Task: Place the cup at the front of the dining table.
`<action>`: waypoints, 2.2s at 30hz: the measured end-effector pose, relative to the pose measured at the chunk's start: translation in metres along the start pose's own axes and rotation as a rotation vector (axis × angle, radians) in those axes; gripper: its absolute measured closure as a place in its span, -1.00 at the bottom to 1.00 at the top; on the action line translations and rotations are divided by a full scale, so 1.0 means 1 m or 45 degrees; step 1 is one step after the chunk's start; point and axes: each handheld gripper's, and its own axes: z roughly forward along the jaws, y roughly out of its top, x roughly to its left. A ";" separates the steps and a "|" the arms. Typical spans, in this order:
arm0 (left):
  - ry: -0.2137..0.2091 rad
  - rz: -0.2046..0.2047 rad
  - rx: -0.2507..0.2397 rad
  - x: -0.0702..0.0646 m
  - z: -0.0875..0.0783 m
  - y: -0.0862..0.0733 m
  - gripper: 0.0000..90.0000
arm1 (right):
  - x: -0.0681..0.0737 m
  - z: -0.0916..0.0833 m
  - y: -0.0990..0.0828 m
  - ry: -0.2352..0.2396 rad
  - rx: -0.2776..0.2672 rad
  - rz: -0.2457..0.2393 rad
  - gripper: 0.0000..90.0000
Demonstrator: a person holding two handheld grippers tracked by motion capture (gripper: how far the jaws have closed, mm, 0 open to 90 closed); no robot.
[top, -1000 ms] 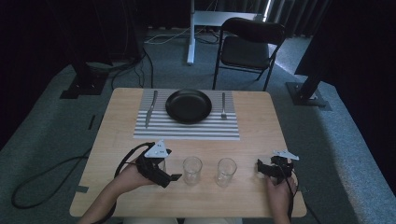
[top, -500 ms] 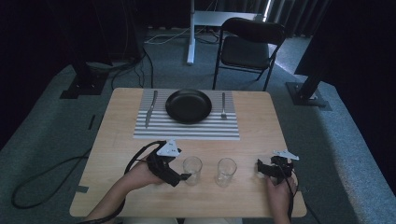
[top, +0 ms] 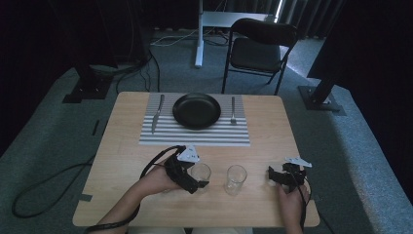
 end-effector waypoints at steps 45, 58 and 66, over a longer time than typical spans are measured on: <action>-0.058 0.102 0.246 -0.018 0.074 0.056 -0.87 | 0.000 0.000 0.000 0.001 0.000 0.000 -0.74; -0.070 0.123 0.307 -0.025 0.089 0.071 -0.87 | 0.000 0.000 0.000 0.001 0.001 0.002 -0.74; -0.079 0.156 0.344 -0.030 0.098 0.075 -0.87 | 0.000 0.000 0.000 0.000 0.000 0.000 -0.74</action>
